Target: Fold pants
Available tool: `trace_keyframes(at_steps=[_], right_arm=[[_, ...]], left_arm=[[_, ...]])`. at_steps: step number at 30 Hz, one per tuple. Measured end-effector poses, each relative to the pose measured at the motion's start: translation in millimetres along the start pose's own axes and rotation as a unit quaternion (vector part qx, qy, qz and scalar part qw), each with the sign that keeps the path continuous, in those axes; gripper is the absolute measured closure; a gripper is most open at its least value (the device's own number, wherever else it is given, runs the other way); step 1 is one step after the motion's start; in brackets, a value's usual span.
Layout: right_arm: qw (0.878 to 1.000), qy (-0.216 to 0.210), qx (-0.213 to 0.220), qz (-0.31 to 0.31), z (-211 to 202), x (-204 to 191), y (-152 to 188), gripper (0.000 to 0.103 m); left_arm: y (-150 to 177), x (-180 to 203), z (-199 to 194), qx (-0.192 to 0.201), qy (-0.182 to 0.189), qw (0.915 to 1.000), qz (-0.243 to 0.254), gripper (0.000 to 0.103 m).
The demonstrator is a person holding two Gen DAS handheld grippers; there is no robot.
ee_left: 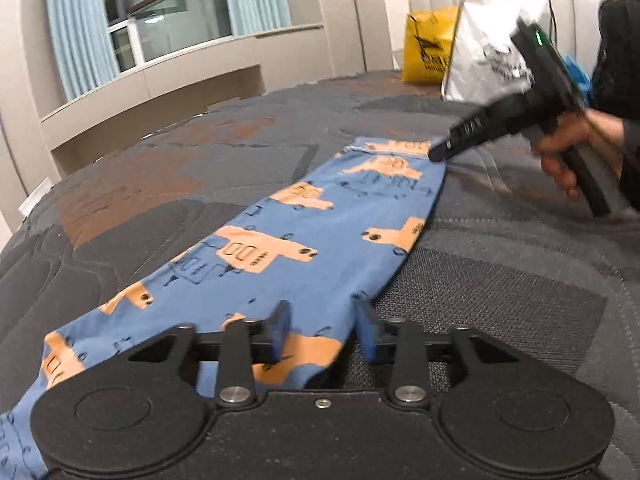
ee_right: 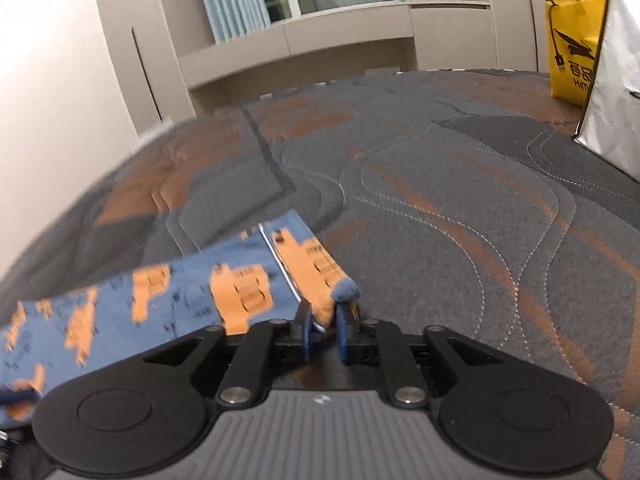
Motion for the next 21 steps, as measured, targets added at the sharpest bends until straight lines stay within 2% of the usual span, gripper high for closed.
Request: trace_keyframes(at_steps=[1,2,4,5,6,8,10,13,16,19,21], right_arm=[[1.0,0.014,0.004,-0.012,-1.1,-1.6,1.3,0.048],[0.999,0.03,0.009,-0.026,-2.4,-2.5,2.2,0.033],[0.997,0.06,0.027,-0.05,-8.0,-6.3,3.5,0.021],[0.995,0.069,0.034,-0.059,-10.7,-9.7,3.6,0.019],[0.994,0.071,0.04,-0.068,-14.2,-15.6,3.4,0.018],[0.994,0.053,0.05,-0.086,-18.2,-32.1,1.2,0.009],[0.992,0.01,0.058,-0.112,-20.5,-60.5,-1.3,0.004],[0.983,-0.086,0.045,-0.157,-11.7,-122.1,-3.3,0.004],[0.966,-0.167,0.017,-0.196,9.0,-193.0,-0.5,0.007],[0.943,-0.226,-0.011,-0.242,34.4,-266.1,6.0,0.021],[0.927,-0.254,-0.028,-0.274,50.0,-307.8,12.8,0.026]], left_arm=[[1.2,-4.5,-6.8,0.007,-0.008,0.9999,-0.008,0.046],[2.7,-10.0,-14.7,0.016,-0.021,0.9995,-0.016,0.037],[8.1,-25.3,-34.2,0.029,-0.061,0.9971,-0.036,0.022],[12.5,-34.5,-45.3,0.036,-0.082,0.9949,-0.046,0.016],[16.9,-42.9,-55.5,0.044,-0.104,0.9922,-0.055,0.013],[32.0,-65.2,-80.2,0.051,-0.164,0.9824,-0.073,0.009],[49.6,-86.7,-101.9,0.045,-0.22,0.9702,-0.093,0.009],[78.7,-118.1,-137.4,0.035,-0.292,0.9474,-0.127,0.009],[108.3,-146.9,-172.9,0.032,-0.349,0.9205,-0.173,0.009],[134.9,-169.6,-195.2,0.027,-0.371,0.9031,-0.216,0.009],[150.0,-180.7,-203.4,0.026,-0.369,0.8984,-0.237,0.009]])
Point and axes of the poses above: each gripper's, at about its wrist camera, not at the fingertips, and z roughly the way its jaws point, x to its right, y to its underside, the point moved 2 cm from there along z, roughly the way its jaws point, and after that the axes turned 2 degrees about z, right-handed, at the moved point
